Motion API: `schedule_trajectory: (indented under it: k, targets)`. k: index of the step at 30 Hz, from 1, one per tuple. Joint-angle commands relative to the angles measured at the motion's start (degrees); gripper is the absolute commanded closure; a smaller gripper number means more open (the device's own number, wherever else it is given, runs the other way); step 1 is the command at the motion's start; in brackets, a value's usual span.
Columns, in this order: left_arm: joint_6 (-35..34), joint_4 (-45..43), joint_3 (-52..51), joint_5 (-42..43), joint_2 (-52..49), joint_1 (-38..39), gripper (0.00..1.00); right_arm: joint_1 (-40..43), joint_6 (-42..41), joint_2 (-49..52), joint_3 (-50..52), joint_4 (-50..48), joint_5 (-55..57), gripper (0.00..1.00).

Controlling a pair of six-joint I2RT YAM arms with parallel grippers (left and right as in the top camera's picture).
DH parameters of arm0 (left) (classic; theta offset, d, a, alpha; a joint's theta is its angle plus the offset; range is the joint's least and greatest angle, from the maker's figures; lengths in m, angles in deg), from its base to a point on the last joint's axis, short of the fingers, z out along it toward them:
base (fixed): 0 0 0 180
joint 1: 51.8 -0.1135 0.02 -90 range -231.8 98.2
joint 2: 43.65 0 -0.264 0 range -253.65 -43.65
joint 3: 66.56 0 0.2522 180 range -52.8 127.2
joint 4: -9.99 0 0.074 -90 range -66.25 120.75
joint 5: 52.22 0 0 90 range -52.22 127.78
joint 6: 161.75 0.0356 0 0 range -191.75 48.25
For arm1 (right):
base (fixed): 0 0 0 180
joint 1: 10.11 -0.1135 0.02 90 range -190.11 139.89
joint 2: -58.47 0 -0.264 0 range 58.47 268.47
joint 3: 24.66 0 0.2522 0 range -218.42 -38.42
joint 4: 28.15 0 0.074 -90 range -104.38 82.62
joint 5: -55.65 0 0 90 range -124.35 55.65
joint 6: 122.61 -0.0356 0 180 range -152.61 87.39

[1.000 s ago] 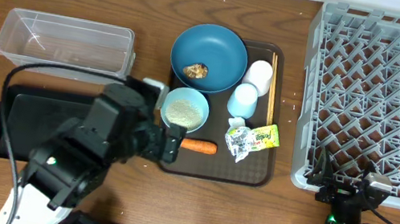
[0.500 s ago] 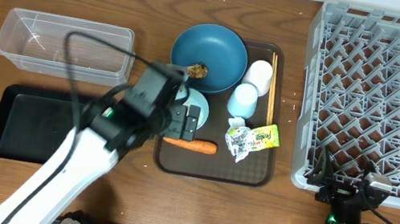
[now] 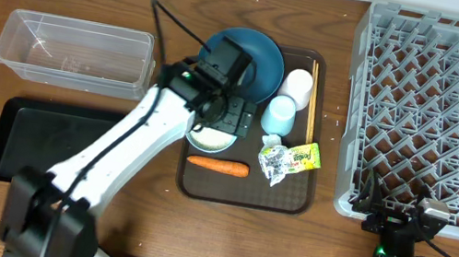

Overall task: Sort waste into correct bins and load items into the dishwasher rack
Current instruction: 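Move the left gripper over the light-blue plate of rice, then lower the left gripper and grasp the rim of the light-blue plate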

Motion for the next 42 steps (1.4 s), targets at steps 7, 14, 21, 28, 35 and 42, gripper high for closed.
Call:
schedule_trajectory:
  k: [7, 14, 21, 28, 35, 42]
  targets:
    - [0.48, -5.07, 0.96, -0.33, -7.96, 3.98, 0.02, 0.9, 0.2, -0.09, 0.09, 0.22, -0.42, 0.01]
    - [-3.41, -5.22, 0.94, -6.54, -11.54, 4.61, 0.02, 0.9, 0.2, -0.09, 0.09, 0.22, -0.42, 0.01]
    - [-8.11, -5.35, 0.39, -6.25, -14.82, 4.68, 0.02, 0.9, 0.2, -0.09, 0.09, 0.22, -0.42, 0.01]
    - [-8.11, -6.38, 0.39, -6.25, -16.22, 4.68, 0.07, 0.9, 0.2, -0.09, 0.09, 0.22, -0.44, 0.01]
    - [-8.07, -7.32, 0.17, -6.27, -16.22, 4.9, 0.18, 0.9, 0.2, -0.09, 0.09, 0.22, -0.42, 0.01]
    - [-8.07, -8.11, -0.17, -6.34, -16.22, 6.93, 0.2, 0.9, 0.2, -0.09, 0.09, 0.22, -0.42, 0.01]
